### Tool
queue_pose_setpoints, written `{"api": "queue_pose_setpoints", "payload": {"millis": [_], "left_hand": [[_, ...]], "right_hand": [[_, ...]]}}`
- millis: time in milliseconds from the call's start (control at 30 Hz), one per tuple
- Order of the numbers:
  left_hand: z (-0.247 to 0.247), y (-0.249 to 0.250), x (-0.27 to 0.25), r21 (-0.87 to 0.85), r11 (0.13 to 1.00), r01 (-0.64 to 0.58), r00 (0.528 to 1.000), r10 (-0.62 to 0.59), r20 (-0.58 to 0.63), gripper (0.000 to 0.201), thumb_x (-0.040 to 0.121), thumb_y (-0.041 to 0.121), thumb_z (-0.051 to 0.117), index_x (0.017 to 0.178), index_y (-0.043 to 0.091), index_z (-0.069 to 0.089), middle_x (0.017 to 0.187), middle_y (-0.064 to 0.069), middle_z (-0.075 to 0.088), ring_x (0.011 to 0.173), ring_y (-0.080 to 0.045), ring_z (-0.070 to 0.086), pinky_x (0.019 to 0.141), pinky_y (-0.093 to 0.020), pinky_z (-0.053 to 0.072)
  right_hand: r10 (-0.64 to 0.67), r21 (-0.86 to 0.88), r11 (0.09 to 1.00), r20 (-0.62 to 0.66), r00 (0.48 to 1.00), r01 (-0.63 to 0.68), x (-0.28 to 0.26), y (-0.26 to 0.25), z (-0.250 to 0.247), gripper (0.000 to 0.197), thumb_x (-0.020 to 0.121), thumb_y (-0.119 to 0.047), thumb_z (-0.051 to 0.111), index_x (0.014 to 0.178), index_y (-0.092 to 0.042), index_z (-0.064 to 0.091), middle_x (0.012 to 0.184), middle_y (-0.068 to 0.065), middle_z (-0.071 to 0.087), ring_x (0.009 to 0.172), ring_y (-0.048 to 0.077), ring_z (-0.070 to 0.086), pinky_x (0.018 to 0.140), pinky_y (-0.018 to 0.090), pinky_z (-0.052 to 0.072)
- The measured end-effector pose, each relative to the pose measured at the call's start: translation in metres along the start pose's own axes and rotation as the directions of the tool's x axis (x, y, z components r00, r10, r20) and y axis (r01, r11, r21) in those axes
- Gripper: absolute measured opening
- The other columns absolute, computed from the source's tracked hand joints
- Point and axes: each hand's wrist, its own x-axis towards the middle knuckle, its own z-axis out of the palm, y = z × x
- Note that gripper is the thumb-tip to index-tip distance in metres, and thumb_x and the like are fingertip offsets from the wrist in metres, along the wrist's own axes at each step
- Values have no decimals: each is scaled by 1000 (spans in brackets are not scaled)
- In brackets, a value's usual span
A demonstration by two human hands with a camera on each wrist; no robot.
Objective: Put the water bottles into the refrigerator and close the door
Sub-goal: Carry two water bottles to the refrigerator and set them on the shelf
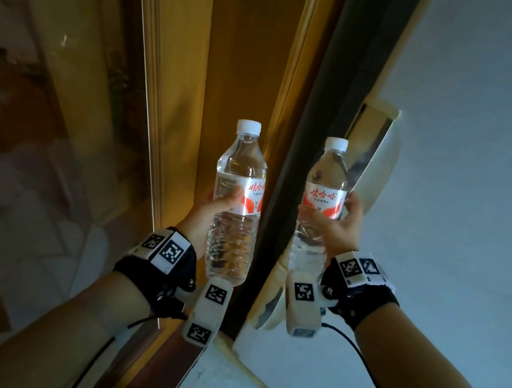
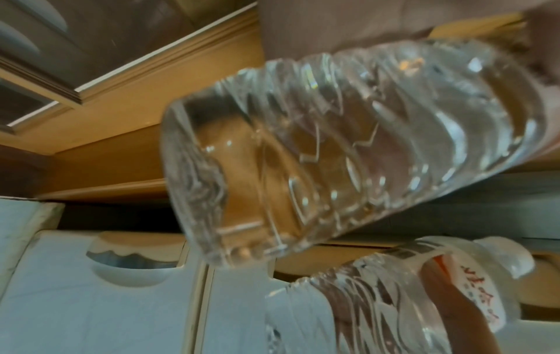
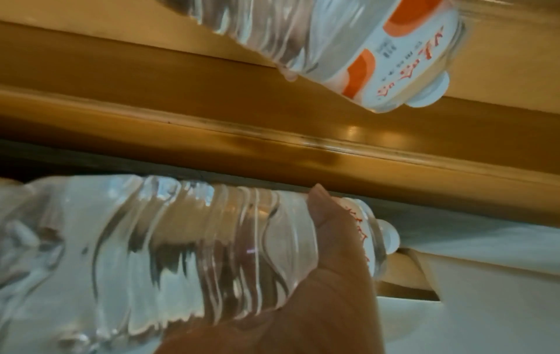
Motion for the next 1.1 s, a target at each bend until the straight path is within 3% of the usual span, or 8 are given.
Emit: {"api": "queue_pose_setpoints", "payload": {"millis": [100, 333, 500, 667, 767, 833, 967, 1100], "left_hand": [[-4, 0, -9, -14, 1000, -1, 1000, 1, 6, 94, 55, 45, 81, 132, 6, 44, 100, -12, 62, 86, -25, 65, 71, -35, 56], [-20, 5, -61, -33, 998, 46, 998, -45, 32, 87, 50, 47, 83, 124, 13, 53, 92, -8, 66, 78, -21, 67, 69, -36, 57], [-31, 10, -116, -66, 994, 84, 988, -74, 135, 83, 39, 46, 87, 108, 10, 57, 77, -5, 67, 65, -19, 66, 61, -30, 57], [-34, 20, -163, -20, 996, 91, 986, -87, 144, 84, 31, 51, 87, 102, 15, 60, 75, -2, 70, 65, -17, 67, 63, -30, 57], [-31, 23, -182, 9, 996, 85, 990, -85, 116, 89, 29, 55, 86, 105, 16, 59, 83, -2, 69, 74, -18, 66, 68, -31, 56], [-28, 26, -192, 38, 995, 93, 990, -96, 103, 94, 28, 56, 85, 109, 16, 58, 90, -5, 65, 78, -20, 64, 70, -32, 54], [-28, 30, -206, 19, 992, 125, 983, -126, 132, 91, 31, 55, 85, 107, 14, 58, 88, -5, 64, 76, -20, 62, 68, -31, 55], [-30, 35, -214, 31, 992, 124, 979, -127, 162, 94, 41, 57, 82, 118, 10, 52, 89, -6, 63, 75, -20, 63, 70, -33, 55]], "right_hand": [[-7, 31, 999, 18, 1000, 6, -3, -8, -3, 52, 61, -7, 80, 103, -18, 53, 98, 10, 64, 91, 32, 66, 76, 42, 56], [-58, -13, 998, 59, 997, 59, -64, -8, -4, 55, 60, -3, 80, 105, -15, 50, 87, 1, 62, 76, 19, 65, 70, 39, 58], [52, -46, 998, -22, 998, -53, -136, -4, -6, 106, 27, -40, 88, 124, -44, 43, 127, 14, 49, 105, 35, 60, 87, 51, 55], [36, -4, 999, -88, 995, -37, -220, -1, -10, 84, 58, -10, 83, 125, -20, 33, 121, 16, 52, 94, 28, 63, 63, 25, 52], [105, 13, 994, 35, 994, -105, -254, -3, 2, 71, 53, -10, 85, 114, -15, 49, 109, 17, 64, 91, 34, 66, 77, 46, 57], [112, 4, 994, 100, 989, -113, -266, -11, 15, 70, 55, -9, 83, 116, -17, 51, 107, 11, 65, 94, 28, 66, 85, 46, 56], [152, 60, 986, 55, 987, -155, -268, -22, 30, 107, 44, -19, 87, 136, -24, 32, 128, 10, 56, 110, 29, 61, 94, 54, 50], [216, 127, 969, -34, 976, -210, -276, -31, 16, 37, 66, -10, 77, 90, -25, 52, 97, 9, 65, 96, 29, 65, 94, 52, 50]]}}
